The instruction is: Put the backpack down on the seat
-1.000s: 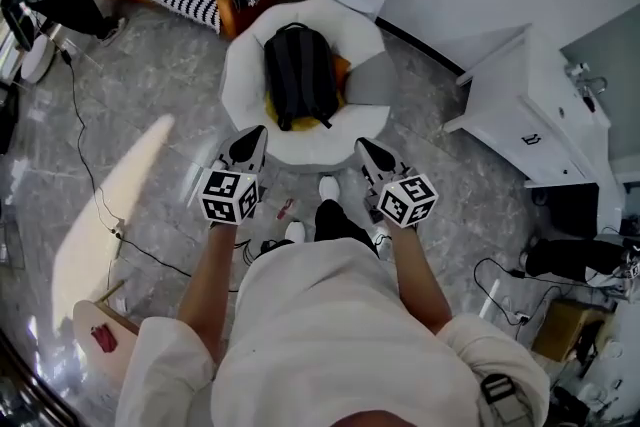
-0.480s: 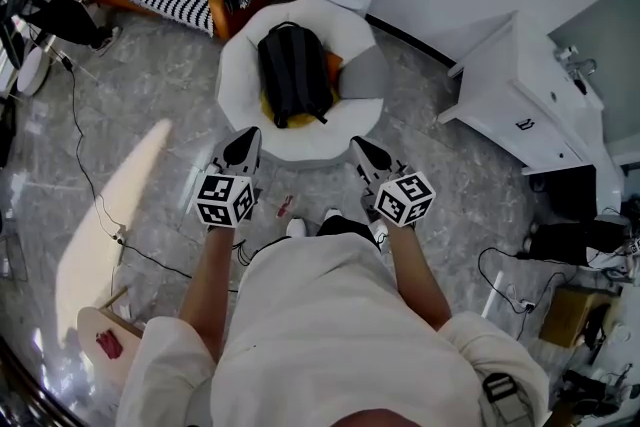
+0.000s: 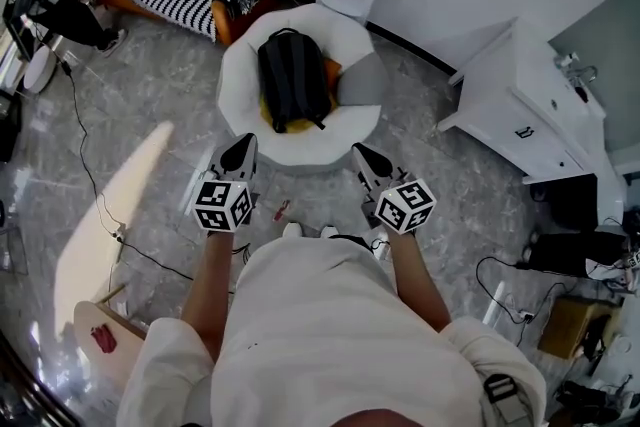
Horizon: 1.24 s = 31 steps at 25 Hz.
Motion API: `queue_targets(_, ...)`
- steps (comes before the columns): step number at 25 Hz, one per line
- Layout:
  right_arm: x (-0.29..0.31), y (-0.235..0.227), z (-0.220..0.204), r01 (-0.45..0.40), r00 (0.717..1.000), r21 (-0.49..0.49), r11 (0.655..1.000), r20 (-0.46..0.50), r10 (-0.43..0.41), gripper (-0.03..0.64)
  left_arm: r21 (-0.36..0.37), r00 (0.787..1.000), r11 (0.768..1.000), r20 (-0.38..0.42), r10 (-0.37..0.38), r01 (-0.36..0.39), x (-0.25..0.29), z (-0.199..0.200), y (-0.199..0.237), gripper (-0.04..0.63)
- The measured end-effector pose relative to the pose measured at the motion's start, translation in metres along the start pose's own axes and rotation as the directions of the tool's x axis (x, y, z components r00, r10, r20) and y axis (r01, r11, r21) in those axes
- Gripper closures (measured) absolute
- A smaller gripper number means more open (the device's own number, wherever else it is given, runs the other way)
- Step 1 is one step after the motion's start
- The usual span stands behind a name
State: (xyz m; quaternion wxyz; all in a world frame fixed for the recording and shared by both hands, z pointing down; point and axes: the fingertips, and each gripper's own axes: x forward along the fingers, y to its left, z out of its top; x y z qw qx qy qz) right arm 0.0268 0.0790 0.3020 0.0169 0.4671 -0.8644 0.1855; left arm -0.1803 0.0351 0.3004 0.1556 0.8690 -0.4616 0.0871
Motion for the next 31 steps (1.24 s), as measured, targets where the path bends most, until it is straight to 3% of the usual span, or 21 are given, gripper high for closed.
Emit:
queue_targets(16, -0.050, -0.030, 0.016, -0.020, 1.000, -0.019, 1.000, 0.013, 0.021, 0.594, 0.006, 0.999, 0.999, 0.016, 0.051, -0.051, -0.004, 0.008, -0.056, 0.578)
queue_targets(31, -0.056, -0.035, 0.015, -0.034, 0.999, -0.037, 0.999, 0.004, 0.034, 0.594, 0.003, 0.997, 0.998, 0.044, 0.065, -0.066, -0.003, 0.012, -0.075, 0.578)
